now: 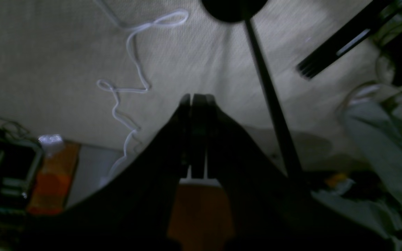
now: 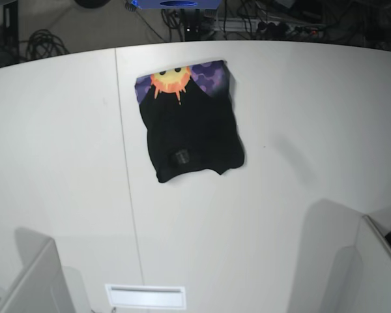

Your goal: Fold the T-shirt properly

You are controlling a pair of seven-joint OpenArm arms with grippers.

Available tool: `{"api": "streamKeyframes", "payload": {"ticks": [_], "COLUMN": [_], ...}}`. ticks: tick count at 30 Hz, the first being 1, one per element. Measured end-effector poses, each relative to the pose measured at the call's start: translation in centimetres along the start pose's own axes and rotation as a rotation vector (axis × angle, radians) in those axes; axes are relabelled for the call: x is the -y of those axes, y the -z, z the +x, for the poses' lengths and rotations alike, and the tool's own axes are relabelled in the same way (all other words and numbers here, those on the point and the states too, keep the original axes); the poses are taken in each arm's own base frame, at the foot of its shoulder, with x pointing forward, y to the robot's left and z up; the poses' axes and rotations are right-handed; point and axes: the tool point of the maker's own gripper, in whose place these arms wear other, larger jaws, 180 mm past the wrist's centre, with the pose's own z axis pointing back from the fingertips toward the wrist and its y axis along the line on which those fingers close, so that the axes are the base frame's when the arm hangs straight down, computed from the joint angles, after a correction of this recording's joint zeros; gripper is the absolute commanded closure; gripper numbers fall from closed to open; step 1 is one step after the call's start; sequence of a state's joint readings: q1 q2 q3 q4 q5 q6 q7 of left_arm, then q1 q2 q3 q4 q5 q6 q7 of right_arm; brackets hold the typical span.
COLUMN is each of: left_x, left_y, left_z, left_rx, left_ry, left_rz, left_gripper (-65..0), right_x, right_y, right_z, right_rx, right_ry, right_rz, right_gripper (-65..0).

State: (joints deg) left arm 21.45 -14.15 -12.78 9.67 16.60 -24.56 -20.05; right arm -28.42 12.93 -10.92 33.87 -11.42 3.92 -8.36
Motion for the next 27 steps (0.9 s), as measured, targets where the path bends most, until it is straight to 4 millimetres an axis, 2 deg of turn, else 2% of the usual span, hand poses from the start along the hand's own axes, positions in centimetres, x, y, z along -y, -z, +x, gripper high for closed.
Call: {"api": "streamKeyframes", "payload": {"ticks": [1,5,7,9,11,14,16,18,20,24,27], "left_x": [0.3,1.4,0.5,-0.4,0.2,3.1,5.2,6.0,5.6,5.1,5.7], "left_y": [0.4,1.8,2.0,2.2,2.8,4.5,5.1,5.3,5.1,4.9,5.0], "left_z": [0.5,3.4,4.5,5.8,7.7,10.4,12.0,12.0,10.9,9.6,9.6], "left_rx": [0.010,0.046,0.055,0.067,0.090,0.083,0.111,0.104,0.060,0.024,0.026], "left_ry": [0.002,0.083,0.111,0.116,0.119,0.114,0.117,0.162,0.242,0.288,0.286], "left_rz": [-0.003,-0.013,0.027,0.044,0.038,-0.005,-0.041,-0.065,-0.066,-0.069,-0.082], "left_gripper": [0.0,0.0,0.0,0.0,0.0,0.0,0.0,0.0,0.0,0.0,0.0], "right_x": [-0.7,-5.7,-6.6,-6.1,-5.3,-4.5,-3.2,-1.6,-1.1,-2.7,-3.7], "right_y": [0.3,0.3,0.0,0.0,0.1,0.4,0.6,0.8,1.1,1.2,1.1], "right_z": [0.7,4.2,6.2,7.3,8.1,9.4,10.3,10.9,10.5,9.9,10.4], "right_rx": [0.006,0.057,0.120,0.172,0.221,0.247,0.260,0.286,0.272,0.244,0.247], "right_ry": [0.044,0.257,0.379,0.426,0.452,0.475,0.485,0.494,0.498,0.501,0.500], "right_rz": [0.031,0.320,0.408,0.415,0.389,0.345,0.283,0.207,0.155,0.155,0.172], "right_gripper": [0.0,0.0,0.0,0.0,0.0,0.0,0.0,0.0,0.0,0.0,0.0]}}
